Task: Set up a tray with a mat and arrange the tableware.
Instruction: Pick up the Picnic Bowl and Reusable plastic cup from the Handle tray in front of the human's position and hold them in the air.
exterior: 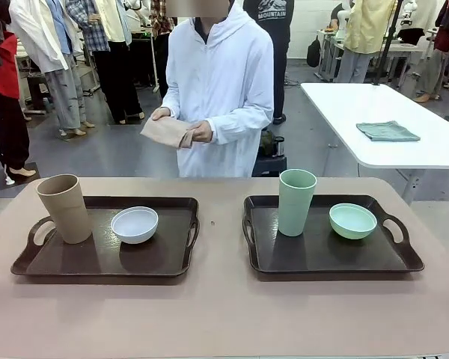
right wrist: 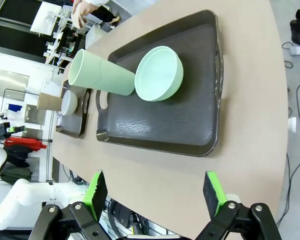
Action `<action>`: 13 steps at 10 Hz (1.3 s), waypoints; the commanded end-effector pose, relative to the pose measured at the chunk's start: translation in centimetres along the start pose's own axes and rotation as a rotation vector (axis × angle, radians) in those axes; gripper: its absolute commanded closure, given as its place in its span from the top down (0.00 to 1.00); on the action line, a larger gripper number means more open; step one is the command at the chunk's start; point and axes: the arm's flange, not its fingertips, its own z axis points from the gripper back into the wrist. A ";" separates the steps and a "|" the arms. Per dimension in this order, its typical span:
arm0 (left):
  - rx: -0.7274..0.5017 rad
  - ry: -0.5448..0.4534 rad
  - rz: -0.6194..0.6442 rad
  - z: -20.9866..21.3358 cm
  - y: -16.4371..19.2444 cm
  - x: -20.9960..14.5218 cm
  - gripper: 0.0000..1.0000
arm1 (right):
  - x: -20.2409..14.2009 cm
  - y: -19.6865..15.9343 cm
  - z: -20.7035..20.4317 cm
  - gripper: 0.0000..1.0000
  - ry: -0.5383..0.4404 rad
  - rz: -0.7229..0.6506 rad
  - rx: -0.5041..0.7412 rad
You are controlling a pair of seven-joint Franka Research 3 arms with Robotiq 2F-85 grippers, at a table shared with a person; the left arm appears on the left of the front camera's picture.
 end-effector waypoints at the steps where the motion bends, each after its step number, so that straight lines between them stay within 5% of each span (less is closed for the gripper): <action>1: -0.021 -0.007 -0.019 0.1 0.2 0.0 1.00 | 0.3 -0.4 0.0 1.00 -0.015 0.015 0.023; 13: -0.021 -0.007 -0.019 0.1 0.2 0.0 1.00 | 0.3 -0.4 0.0 1.00 -0.015 0.015 0.023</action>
